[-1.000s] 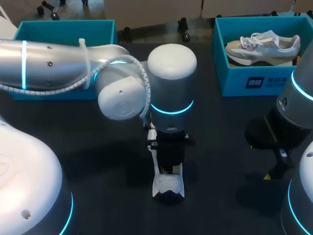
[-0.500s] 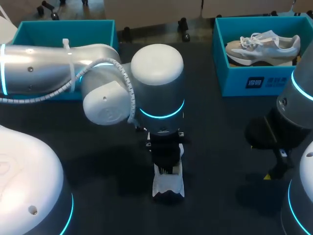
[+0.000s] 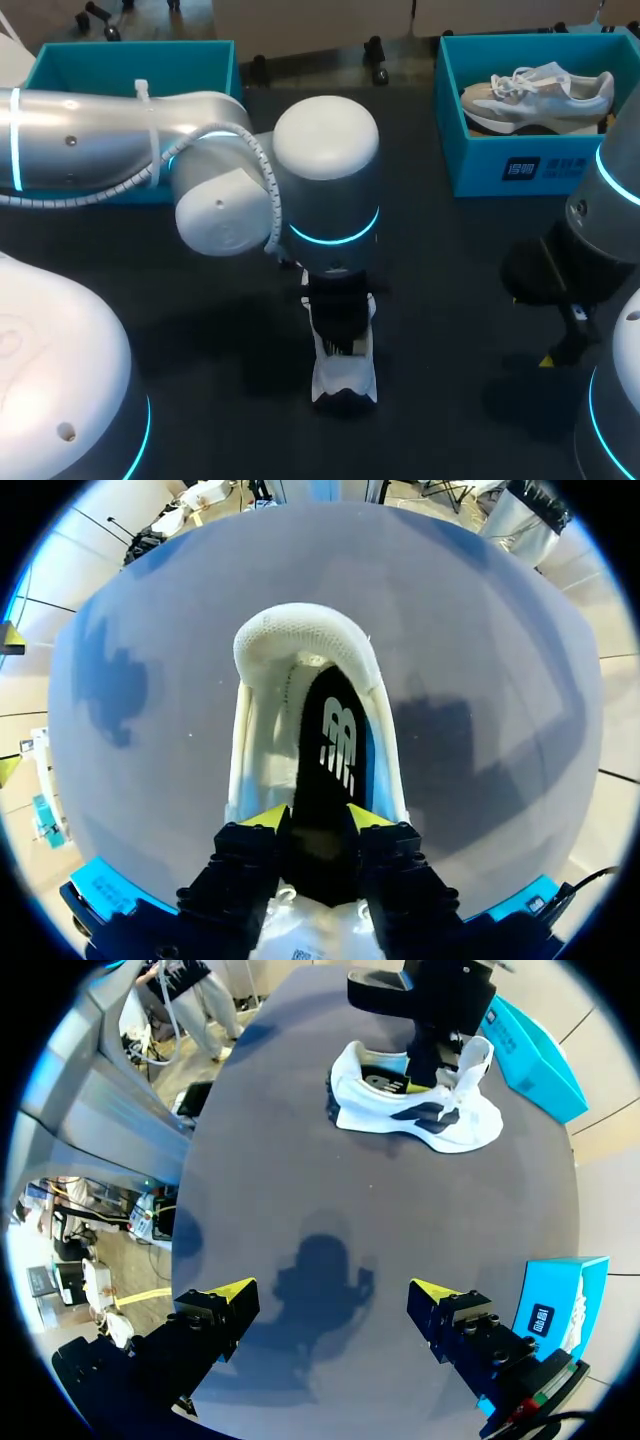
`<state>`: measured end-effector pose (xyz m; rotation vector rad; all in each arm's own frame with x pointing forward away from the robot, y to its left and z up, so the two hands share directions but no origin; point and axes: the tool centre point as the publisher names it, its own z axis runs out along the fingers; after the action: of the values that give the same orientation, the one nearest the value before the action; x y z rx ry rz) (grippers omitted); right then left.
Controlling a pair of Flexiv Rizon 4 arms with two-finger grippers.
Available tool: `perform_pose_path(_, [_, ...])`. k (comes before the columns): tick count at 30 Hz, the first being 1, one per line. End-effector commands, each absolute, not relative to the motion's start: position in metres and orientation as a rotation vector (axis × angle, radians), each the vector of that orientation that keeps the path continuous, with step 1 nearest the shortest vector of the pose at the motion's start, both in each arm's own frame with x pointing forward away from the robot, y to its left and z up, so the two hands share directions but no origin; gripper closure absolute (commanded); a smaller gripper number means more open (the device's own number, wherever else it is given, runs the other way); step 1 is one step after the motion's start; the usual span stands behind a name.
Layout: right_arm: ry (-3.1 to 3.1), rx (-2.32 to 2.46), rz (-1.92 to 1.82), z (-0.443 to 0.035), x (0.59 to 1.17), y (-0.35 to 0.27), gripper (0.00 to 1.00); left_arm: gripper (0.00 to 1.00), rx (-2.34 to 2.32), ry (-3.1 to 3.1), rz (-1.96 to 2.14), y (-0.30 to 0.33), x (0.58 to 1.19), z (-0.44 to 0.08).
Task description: Take the shoe out of the shoebox, open the shoe tongue, remove and reinsert the insole, then place the shoe into the shoebox
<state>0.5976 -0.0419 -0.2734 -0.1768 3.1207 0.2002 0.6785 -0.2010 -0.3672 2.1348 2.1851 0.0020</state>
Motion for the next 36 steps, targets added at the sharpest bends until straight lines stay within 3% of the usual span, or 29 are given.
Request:
perform_pose_path(1, [3.118,-0.178,0.200,-0.274,0.597,-0.042,0.00,0.60,2.128,2.192,0.007,-0.202,0.679,-0.367])
perform_pose_path(7, [3.118,-0.178,0.200,-0.274,0.597,-0.042,0.00,0.49,2.128,2.212,-0.015,-0.196,0.681,-0.368])
perform_pose_path(10, [3.118,-0.178,0.200,-0.274,0.597,-0.042,0.00,0.29,2.137,2.213,-0.019,-0.193,0.681,-0.368])
perform_pose_path(12, [3.118,-0.178,0.200,-0.274,0.597,-0.042,0.00,0.05,2.146,2.212,-0.017,-0.193,0.681,-0.367])
perform_pose_path(13, [3.118,-0.178,0.200,-0.274,0.597,-0.042,0.00,0.00,2.150,2.213,-0.016,-0.193,0.682,-0.366])
perform_pose_path(36, [3.118,-0.178,0.200,-0.274,0.597,-0.042,0.00,0.00,2.180,2.183,-0.035,-0.204,0.703,-0.353])
